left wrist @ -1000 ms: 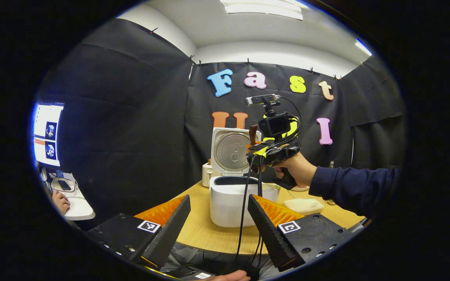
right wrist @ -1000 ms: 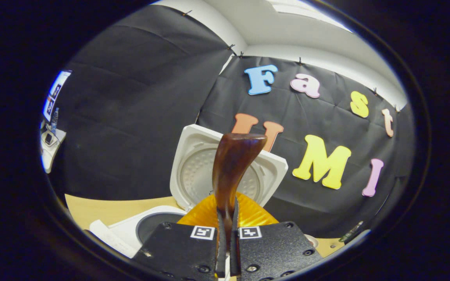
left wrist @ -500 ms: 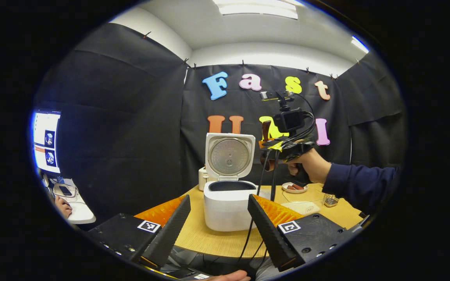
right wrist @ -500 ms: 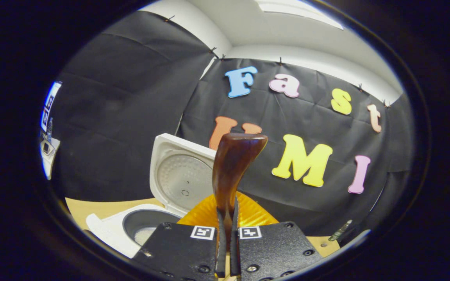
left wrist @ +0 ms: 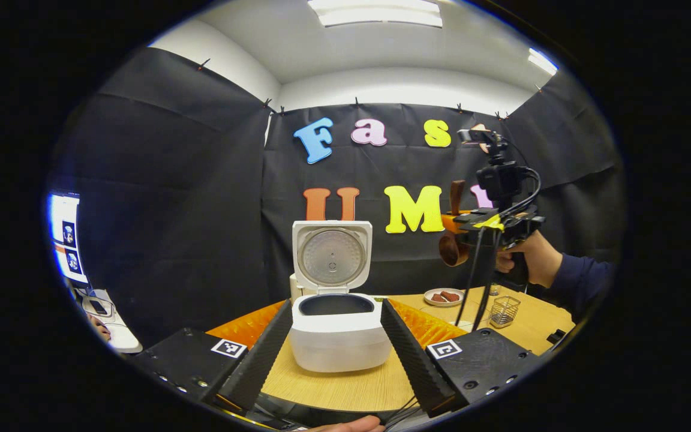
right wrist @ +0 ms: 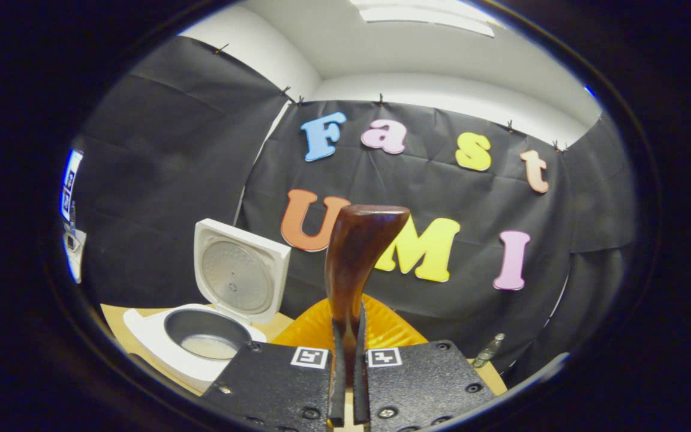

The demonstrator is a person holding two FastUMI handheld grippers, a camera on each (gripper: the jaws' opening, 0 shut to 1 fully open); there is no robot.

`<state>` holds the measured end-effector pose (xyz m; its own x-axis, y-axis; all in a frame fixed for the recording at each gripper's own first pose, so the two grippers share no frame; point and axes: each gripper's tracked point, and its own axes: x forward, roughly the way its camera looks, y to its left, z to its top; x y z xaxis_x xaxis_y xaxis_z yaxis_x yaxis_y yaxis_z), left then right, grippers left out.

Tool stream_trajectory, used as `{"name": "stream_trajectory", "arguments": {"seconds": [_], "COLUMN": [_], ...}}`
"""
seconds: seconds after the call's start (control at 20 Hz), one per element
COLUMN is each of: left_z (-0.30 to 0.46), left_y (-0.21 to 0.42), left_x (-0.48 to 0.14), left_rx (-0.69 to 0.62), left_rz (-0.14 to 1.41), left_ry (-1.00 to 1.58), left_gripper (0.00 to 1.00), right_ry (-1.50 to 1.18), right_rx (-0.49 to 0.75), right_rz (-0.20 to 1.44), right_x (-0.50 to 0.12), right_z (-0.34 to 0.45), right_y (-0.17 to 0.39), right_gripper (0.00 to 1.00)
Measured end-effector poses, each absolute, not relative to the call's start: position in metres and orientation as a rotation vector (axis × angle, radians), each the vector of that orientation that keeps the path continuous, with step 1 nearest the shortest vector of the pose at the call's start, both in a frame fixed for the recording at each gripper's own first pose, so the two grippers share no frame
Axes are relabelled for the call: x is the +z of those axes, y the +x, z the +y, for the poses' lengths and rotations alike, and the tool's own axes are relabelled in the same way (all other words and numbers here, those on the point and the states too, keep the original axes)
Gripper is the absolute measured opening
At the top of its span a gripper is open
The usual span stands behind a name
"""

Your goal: Close the left gripper, press the button to open the rice cooker; take a wooden spoon from the chopstick holder with the right hand, scoop a spoonful of rice and pour it into the rice cooker, then put the wooden spoon back into the chopstick holder.

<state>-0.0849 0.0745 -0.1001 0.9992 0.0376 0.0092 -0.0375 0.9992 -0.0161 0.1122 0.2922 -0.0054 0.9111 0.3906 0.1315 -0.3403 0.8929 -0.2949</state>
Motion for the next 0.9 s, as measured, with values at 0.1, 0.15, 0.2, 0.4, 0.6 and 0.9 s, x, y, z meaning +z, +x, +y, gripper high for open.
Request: {"name": "stream_trajectory", "arguments": {"seconds": [0.1, 0.15, 0.2, 0.4, 0.6, 0.9], "left_z": [0.06, 0.051, 0.043, 0.024, 0.003, -0.004], "left_y": [-0.079, -0.073, -0.071, -0.058, -0.047, -0.023], "left_x": [-0.1, -0.1, -0.098, -0.089, -0.081, -0.074], "left_rx": [0.017, 0.001, -0.017, -0.026, -0.045, -0.029], "left_rz": [0.002, 0.007, 0.008, -0.008, -0.011, -0.043], "left_ry": [-0.01, -0.016, -0.023, -0.011, -0.042, -0.024], "left_gripper": [0.94, 0.94, 0.94, 0.94, 0.94, 0.94], "right_ry": [-0.238, -0.218, -0.202, -0.172, -0.134, -0.061], "right_rx": [0.359, 0.354, 0.344, 0.281, 0.218, 0.161], "right_rz": [-0.187, -0.179, -0.175, -0.163, -0.13, -0.076], "right_x": [-0.004, -0.004, -0.003, -0.002, -0.013, -0.05], "right_z": [0.258, 0.243, 0.229, 0.162, 0.101, 0.038], "right_y": [0.107, 0.105, 0.107, 0.115, 0.122, 0.15], "right_gripper": [0.11, 0.11, 0.11, 0.12, 0.12, 0.13]}}
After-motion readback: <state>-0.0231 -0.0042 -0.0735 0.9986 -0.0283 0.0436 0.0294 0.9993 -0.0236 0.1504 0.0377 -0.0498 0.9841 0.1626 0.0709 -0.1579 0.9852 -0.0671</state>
